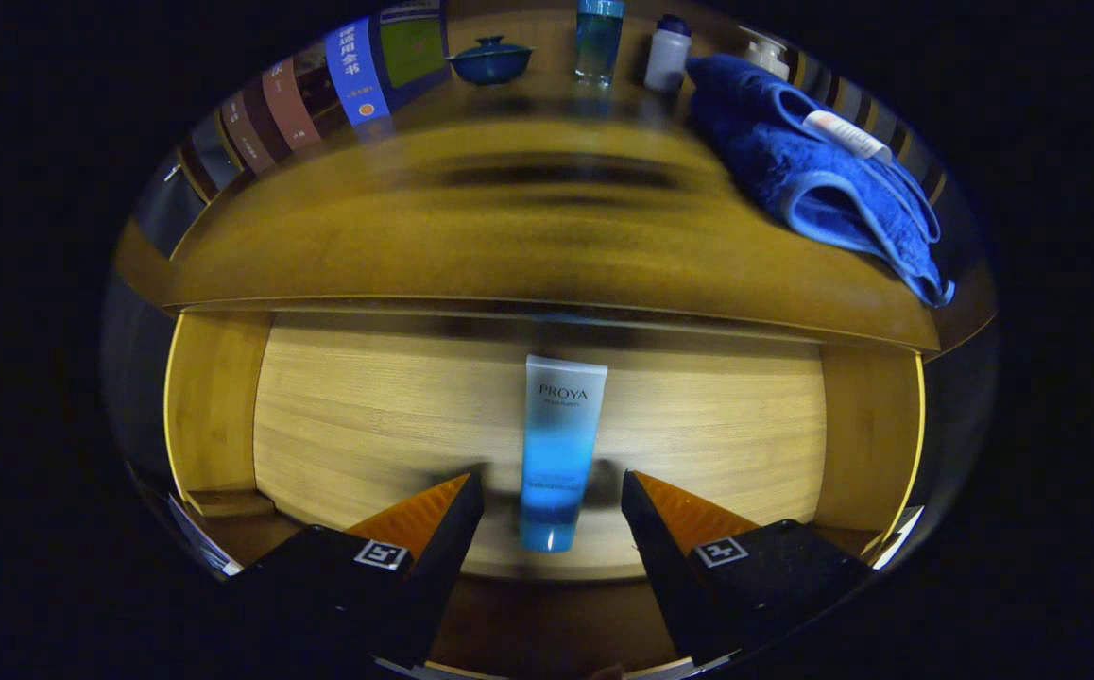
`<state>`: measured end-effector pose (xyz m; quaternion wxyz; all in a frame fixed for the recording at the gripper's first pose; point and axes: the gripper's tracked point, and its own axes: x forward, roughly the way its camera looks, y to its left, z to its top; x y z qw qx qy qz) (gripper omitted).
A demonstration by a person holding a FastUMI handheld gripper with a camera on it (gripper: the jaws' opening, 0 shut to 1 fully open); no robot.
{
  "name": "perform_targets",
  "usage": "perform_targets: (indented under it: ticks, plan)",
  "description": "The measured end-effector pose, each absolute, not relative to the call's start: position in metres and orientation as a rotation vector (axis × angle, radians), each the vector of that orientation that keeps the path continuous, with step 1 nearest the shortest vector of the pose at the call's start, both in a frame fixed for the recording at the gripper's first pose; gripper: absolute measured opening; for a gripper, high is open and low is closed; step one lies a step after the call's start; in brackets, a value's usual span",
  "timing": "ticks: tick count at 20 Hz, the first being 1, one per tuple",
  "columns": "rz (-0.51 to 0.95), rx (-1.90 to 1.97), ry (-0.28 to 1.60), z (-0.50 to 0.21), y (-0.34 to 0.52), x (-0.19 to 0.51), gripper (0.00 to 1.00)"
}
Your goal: Pull open the drawer, take out the items inside it, and place them on the countertop above the cabinet.
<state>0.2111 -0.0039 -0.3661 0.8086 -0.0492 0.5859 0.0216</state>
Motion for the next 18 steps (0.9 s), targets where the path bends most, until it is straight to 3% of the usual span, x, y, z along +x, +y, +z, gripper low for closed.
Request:
perform_targets:
  ticks: [1,5,7,8,10,18]
  plan:
    - [0.035,-0.117,1.257,-0.369,-0.006,0.212,0.91]
    - [-0.009,-0.035,1.292,-0.379,-0.005,0.210,0.58]
    - [0.044,-0.025,1.277,-0.385,-0.004,0.211,0.44]
    - [0.035,0.000,1.275,-0.381,-0.005,0.208,0.44]
    - [0.070,0.041,1.290,-0.374,-0.001,0.196,0.33]
    - [0.245,0.085,1.224,-0.287,0.022,0.164,0.33]
